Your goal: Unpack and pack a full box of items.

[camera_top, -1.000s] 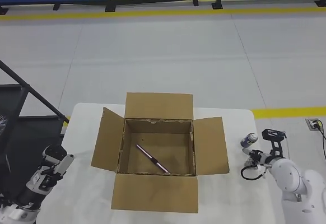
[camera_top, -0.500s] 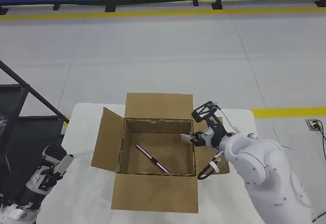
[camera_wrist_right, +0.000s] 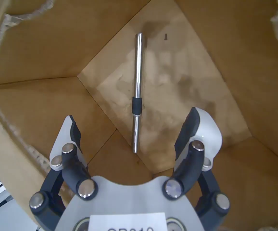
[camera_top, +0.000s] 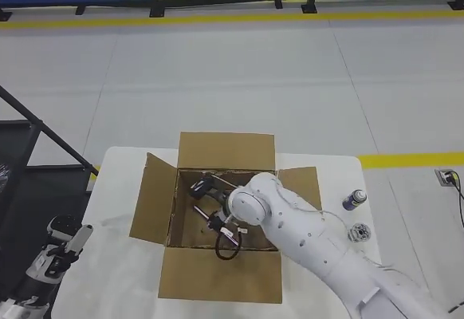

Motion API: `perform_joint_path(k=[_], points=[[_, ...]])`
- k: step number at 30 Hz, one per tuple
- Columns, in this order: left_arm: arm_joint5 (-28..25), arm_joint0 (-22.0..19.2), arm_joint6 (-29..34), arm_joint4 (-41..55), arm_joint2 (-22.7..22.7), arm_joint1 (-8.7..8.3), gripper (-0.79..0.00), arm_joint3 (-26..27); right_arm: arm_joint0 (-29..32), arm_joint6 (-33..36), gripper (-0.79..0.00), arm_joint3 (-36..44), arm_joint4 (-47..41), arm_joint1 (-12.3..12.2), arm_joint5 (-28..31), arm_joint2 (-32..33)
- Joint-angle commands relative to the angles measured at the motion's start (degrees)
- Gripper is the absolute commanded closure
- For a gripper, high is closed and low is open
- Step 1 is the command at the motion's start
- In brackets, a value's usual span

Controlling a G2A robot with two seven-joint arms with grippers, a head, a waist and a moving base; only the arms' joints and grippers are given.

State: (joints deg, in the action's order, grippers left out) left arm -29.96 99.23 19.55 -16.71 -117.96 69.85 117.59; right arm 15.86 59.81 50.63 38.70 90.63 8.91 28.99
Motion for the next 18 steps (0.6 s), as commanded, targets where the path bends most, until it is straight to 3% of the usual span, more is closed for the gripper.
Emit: perform_joint_path(k=[1,2,4,8,10,18], points=[[0.01,0.0,0.01,-0.01,0.01,0.0,-0.785,0.01,-0.93,-3.78,-0.785,-5.54,1.04,2.51,0.59,-2.6],[0.01,0.0,0.01,-0.01,0.01,0.0,-0.785,0.01,-1.09,-4.71,-0.705,-7.09,0.32,3.12,1.26,-2.83],[0.01,0.0,0.01,-0.01,0.01,0.0,-0.785,0.01,-2.06,-6.42,-0.628,-12.18,1.65,5.16,1.47,-4.75],[0.01,0.0,0.01,-0.01,0.01,0.0,-0.785,0.01,-2.93,-8.06,-0.585,-17.59,2.59,8.1,1.9,-6.75],[0.01,0.0,0.01,-0.01,0.01,0.0,-0.785,0.01,-3.26,-8.95,-0.517,-20.01,3.64,9.76,1.66,-7.82],[0.01,0.0,0.01,-0.01,0.01,0.0,-0.785,0.01,-4.26,-7.75,-0.514,-26.06,5.2,13.99,1.59,-9.43]])
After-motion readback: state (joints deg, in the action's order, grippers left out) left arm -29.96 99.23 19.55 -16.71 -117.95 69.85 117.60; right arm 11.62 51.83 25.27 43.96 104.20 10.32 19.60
